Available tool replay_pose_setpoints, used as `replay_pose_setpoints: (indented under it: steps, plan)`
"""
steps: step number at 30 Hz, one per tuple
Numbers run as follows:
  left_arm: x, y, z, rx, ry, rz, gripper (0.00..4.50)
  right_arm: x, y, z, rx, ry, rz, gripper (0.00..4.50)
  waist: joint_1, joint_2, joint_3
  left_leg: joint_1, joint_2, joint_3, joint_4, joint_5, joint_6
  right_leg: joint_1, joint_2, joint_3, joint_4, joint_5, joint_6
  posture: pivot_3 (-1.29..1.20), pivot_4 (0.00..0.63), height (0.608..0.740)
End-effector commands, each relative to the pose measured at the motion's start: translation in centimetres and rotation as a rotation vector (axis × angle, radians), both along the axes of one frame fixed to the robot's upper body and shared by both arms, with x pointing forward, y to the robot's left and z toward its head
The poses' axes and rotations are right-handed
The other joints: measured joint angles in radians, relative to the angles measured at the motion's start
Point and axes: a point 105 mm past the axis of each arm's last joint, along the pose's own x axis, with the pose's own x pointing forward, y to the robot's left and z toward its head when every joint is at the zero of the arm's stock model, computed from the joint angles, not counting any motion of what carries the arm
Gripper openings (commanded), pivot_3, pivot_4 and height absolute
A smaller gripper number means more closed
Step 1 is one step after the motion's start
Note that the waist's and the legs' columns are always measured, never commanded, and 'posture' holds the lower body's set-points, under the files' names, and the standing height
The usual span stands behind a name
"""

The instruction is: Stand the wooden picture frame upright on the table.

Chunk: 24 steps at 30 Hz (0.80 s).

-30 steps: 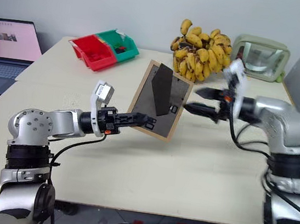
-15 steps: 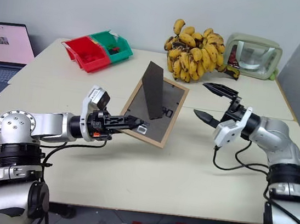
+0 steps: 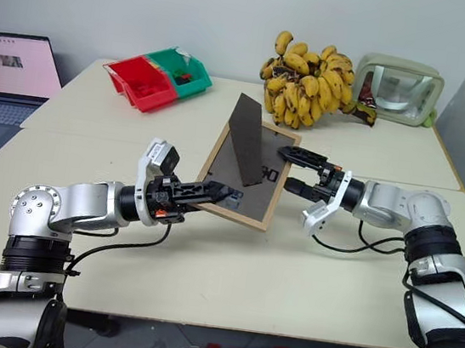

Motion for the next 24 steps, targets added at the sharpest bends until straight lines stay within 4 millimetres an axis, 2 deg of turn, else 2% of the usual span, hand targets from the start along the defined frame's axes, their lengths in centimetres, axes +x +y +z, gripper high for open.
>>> replay_pose_setpoints:
  steps: [1, 3, 14, 19, 20, 21, 24]
  plan:
    - [-0.6, -0.3, 1.6, -0.053, -0.058, -0.032, 1.29, -0.1, 0.1, 2.2, 0.053, -0.084, 0.035, 4.11, -0.001, 0.0, 0.0, 0.0, 0.0, 0.0, 0.0, 0.0, 0.0, 0.0, 0.0, 0.0, 0.0, 0.0, 0.0, 0.0, 0.15, 0.74]
    - [-0.7, -0.2, 1.5, -0.055, -0.055, -0.036, 1.29, -0.3, 0.1, 2.4, 0.051, -0.098, 0.054, 3.83, -0.001, 0.0, 0.0, 0.0, -0.001, 0.0, 0.0, 0.0, 0.0, 0.0, 0.0, 0.0, 0.0, 0.0, 0.0, 0.0, 0.15, 0.74]
    - [-0.9, -0.5, 1.3, -0.045, -0.048, -0.051, 1.29, -0.8, 0.7, 3.1, 0.051, -0.127, 0.103, 1.37, -0.003, 0.0, 0.0, 0.0, -0.001, 0.0, 0.0, 0.0, 0.001, 0.0, 0.0, 0.0, 0.001, 0.0, 0.0, 0.0, 0.15, 0.74]
    - [-1.4, -0.7, 1.2, -0.014, -0.073, -0.049, 1.29, -0.8, 0.7, 3.4, 0.054, -0.127, 0.108, 1.28, -0.004, 0.0, 0.0, 0.0, -0.001, 0.0, 0.0, 0.0, 0.001, 0.0, -0.001, 0.0, 0.001, 0.0, 0.0, 0.0, 0.15, 0.74]
    - [-1.2, -0.6, 1.1, -0.016, -0.067, -0.037, 1.99, -0.9, 0.7, 3.5, 0.056, -0.127, 0.11, 1.28, -0.004, 0.0, 0.0, 0.0, -0.001, 0.0, 0.0, 0.0, 0.001, 0.0, -0.001, 0.0, 0.001, 0.0, 0.0, 0.0, 0.15, 0.74]
    - [-1.1, -0.4, 1.1, -0.027, -0.064, -0.032, 2.06, -0.9, 0.7, 3.6, 0.058, -0.127, 0.111, 1.28, -0.003, 0.0, 0.0, 0.0, -0.001, 0.0, 0.0, 0.0, 0.001, 0.0, -0.001, 0.0, 0.001, 0.0, 0.0, 0.0, 0.15, 0.74]
    - [-0.5, 0.2, 1.2, -0.039, -0.048, 0.0, 2.82, -0.9, 0.6, 3.6, 0.06, -0.126, 0.113, 1.27, -0.003, 0.0, 0.0, 0.0, -0.001, 0.0, 0.0, 0.001, 0.001, 0.0, -0.001, 0.0, 0.002, 0.0, 0.0, 0.0, 0.15, 0.74]
